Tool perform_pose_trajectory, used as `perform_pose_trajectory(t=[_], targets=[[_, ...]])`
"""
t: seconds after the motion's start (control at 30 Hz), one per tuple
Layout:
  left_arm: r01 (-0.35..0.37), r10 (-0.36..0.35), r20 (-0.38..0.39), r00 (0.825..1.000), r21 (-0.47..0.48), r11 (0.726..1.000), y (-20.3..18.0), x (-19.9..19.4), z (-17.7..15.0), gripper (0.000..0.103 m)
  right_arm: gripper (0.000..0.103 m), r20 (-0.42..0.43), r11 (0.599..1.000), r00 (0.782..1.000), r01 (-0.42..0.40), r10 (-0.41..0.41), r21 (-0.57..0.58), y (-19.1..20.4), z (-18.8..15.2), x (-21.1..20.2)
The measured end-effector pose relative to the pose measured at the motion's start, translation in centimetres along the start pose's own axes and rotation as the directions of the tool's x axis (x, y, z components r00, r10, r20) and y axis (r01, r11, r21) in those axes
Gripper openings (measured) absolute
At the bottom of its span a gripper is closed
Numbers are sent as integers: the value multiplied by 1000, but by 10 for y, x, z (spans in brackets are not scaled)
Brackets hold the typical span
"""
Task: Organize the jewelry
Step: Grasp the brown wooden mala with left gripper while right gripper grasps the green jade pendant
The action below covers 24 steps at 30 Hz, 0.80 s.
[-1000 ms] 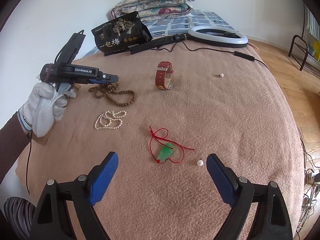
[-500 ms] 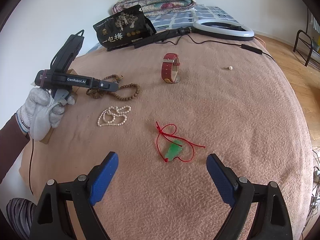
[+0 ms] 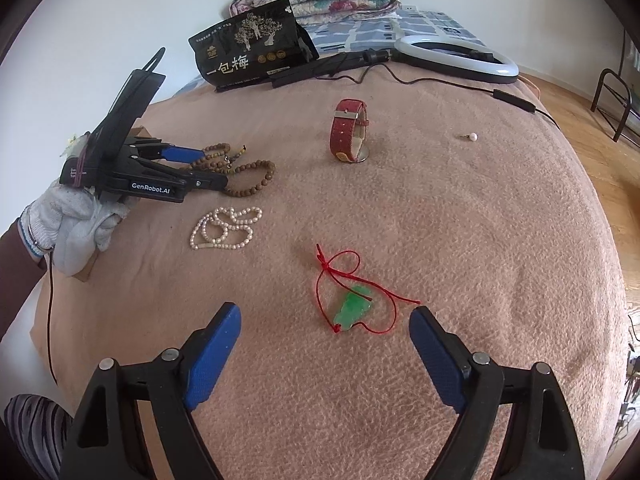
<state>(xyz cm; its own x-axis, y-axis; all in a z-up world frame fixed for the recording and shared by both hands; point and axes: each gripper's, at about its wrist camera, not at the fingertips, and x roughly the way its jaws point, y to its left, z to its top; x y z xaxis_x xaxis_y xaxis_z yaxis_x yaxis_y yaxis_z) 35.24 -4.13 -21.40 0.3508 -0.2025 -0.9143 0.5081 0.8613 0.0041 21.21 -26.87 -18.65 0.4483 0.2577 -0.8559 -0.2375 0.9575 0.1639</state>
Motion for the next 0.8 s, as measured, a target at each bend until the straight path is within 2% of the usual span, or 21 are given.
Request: perform_pose_trajectory(t=[0.1, 0.3, 0.47, 0.57, 0.67, 0.73, 0.8], targets=[[31, -30, 11, 999, -49, 998, 4, 1, 1, 53, 74, -20, 1000, 1000, 3, -3, -2, 0, 1, 8], [59, -57, 35, 998, -58, 997, -6, 5, 4, 27, 69, -67, 999, 997, 45, -45, 10, -4, -1, 23], [72, -66, 57, 996, -92, 993, -8, 6, 4, 17, 67, -65, 998, 996, 56, -56, 0, 2, 3, 30], [88, -81, 66, 995, -115, 989, -6, 5, 1, 10, 61, -73, 996, 994, 83, -85, -25, 6, 7, 35], [82, -75, 67, 995, -111, 990, -7, 3, -1, 7, 51, -76, 992, 990, 117, -120, -51, 9, 9, 37], [78, -70, 69, 995, -114, 990, -7, 0, -4, 7, 38, -76, 990, 988, 128, -132, -52, 7, 10, 36], [83, -74, 73, 995, -132, 988, -5, -2, -6, 6, 30, -75, 992, 989, 124, -126, -38, 3, 10, 35]])
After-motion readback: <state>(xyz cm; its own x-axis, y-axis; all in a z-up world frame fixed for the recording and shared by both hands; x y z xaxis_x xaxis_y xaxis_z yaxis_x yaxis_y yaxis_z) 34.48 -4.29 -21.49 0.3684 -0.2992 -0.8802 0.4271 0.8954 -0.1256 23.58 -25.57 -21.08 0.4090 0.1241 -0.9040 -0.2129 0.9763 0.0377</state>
